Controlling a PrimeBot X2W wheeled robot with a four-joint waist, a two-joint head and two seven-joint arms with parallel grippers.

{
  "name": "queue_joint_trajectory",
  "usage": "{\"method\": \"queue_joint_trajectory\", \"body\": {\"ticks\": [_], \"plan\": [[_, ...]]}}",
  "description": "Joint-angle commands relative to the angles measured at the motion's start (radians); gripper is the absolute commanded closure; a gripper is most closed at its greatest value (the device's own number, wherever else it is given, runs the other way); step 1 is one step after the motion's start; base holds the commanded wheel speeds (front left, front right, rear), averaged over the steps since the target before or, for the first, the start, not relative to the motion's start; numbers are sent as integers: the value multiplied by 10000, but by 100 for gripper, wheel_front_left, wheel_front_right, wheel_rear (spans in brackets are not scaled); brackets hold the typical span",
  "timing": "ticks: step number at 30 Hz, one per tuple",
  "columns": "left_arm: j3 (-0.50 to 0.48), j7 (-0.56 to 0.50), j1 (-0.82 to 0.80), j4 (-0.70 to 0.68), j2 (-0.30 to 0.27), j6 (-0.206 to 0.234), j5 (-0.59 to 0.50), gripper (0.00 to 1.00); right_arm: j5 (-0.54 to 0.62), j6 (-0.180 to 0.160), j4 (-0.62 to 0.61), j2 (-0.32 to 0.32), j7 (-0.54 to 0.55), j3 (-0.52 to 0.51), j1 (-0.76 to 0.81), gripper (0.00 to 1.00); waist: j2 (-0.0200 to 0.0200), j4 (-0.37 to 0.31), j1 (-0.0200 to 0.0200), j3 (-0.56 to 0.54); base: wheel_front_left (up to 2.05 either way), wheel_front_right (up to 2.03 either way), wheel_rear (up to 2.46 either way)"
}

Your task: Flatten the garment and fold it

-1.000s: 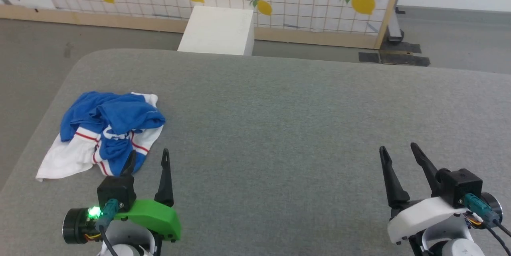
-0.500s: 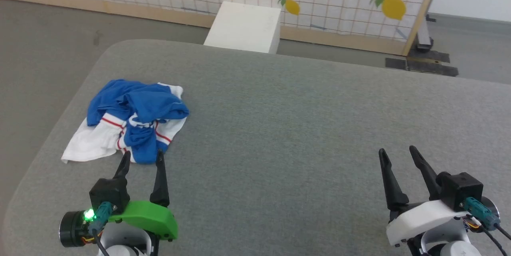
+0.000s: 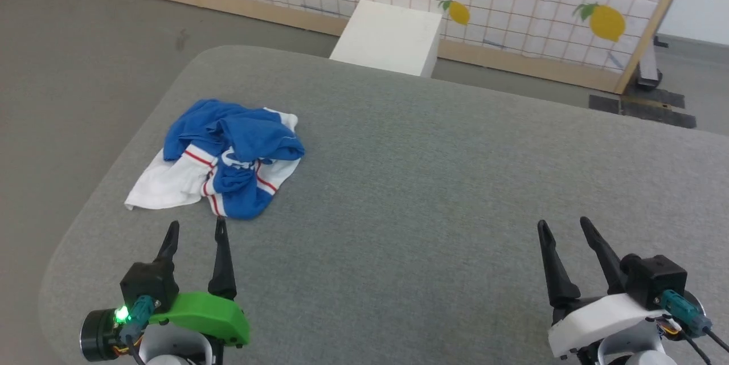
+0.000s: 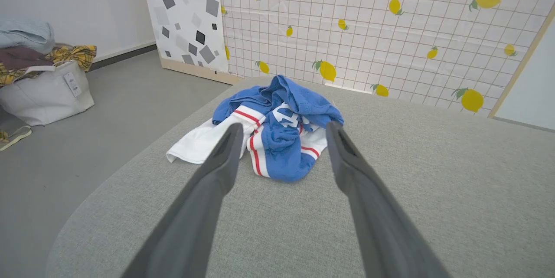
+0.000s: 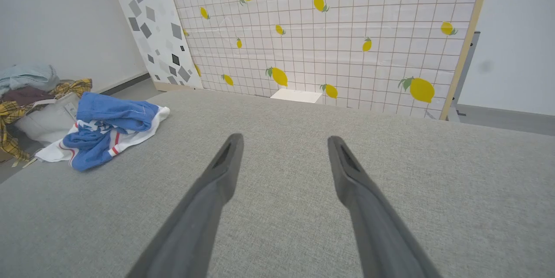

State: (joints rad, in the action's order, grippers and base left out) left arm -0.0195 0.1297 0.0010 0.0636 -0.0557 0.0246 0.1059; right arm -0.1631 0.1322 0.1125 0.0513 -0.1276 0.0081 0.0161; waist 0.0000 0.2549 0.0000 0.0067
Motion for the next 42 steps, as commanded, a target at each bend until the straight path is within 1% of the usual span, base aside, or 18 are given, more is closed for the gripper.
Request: {"method": "queue_joint_trajectory", "body": {"ticks": [1,27,42], "plan": [[-19,114,134,51,30,51,101,0,-167,-8,62,-6,-129,32,120,0,0,150,0,-5,0,0,0],[-122,646,304,300,41,215,308,0,-718,-11,534,-8,-664,209,296,0,0,1241,0,-76,0,0,0],[-251,955,297,366,46,222,-14,0,-782,-13,711,-9,-975,233,329,0,0,1796,0,-45,0,0,0]]}}
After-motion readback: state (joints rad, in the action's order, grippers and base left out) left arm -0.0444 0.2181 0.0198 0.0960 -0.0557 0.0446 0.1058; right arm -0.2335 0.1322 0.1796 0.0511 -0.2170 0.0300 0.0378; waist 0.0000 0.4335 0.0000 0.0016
